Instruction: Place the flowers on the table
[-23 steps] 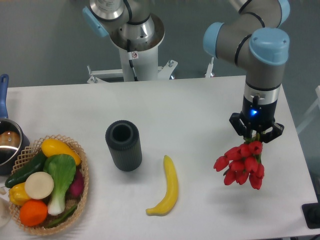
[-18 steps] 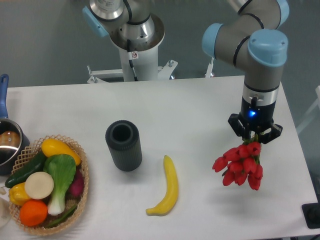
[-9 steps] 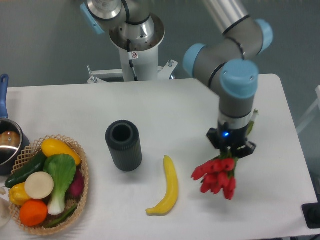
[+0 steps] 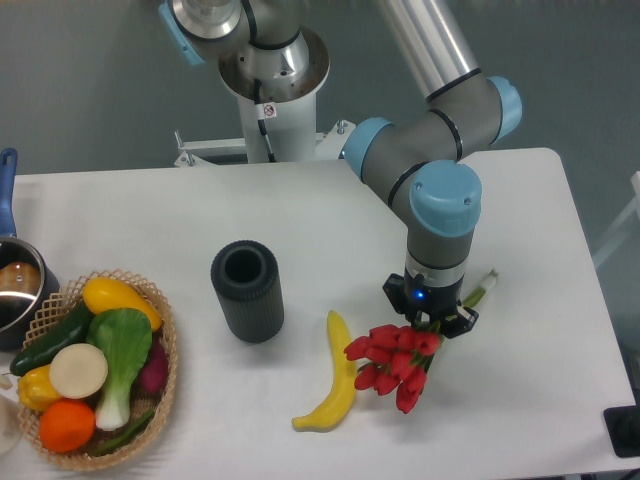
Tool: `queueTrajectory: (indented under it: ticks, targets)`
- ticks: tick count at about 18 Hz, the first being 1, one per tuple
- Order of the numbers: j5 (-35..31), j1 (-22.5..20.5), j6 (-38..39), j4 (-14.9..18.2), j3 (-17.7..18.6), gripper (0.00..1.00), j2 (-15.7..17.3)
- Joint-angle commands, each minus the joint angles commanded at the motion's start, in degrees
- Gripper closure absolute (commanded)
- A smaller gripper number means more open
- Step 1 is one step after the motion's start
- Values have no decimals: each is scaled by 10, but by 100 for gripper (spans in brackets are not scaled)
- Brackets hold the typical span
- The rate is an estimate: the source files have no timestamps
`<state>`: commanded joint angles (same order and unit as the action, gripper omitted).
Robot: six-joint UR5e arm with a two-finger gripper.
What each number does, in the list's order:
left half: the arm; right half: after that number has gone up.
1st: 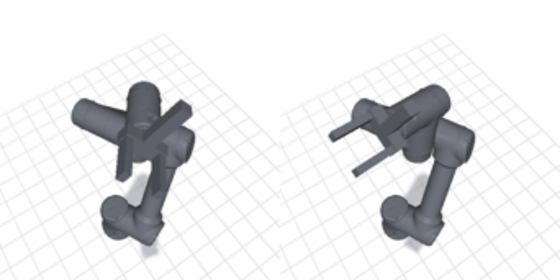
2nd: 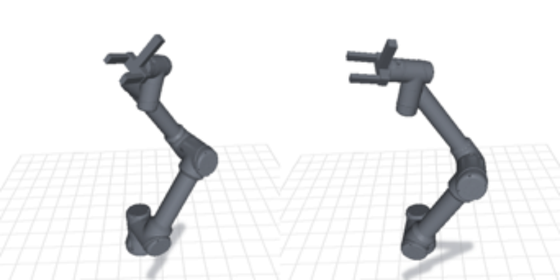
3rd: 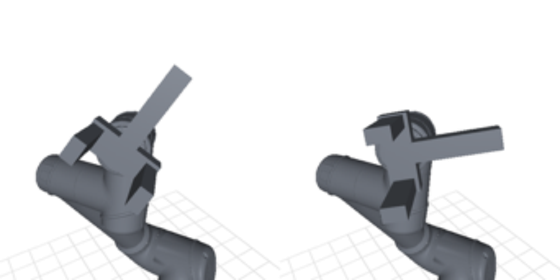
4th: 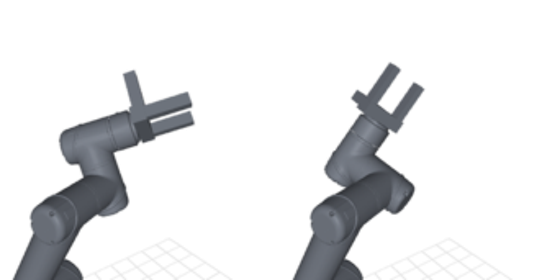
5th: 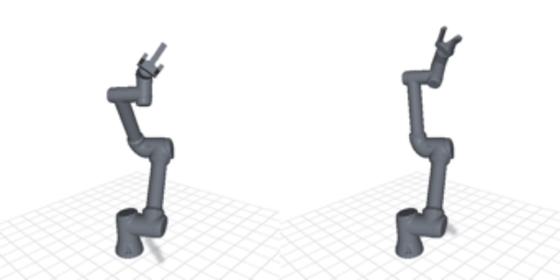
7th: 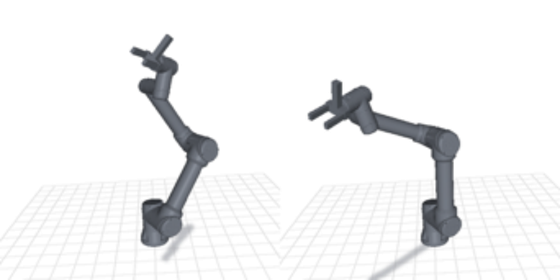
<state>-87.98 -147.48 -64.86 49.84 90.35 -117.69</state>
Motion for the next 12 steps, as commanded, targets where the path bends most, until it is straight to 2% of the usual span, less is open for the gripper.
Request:
queueTrajectory:
  ticks: [5, 8, 12]
  targets:
    - [4, -21, -4, -9, -1, 0, 12]
    - [54, -42, -6, -11, -4, 0, 21]
    - [58, -52, -6, -12, -6, 0, 25]
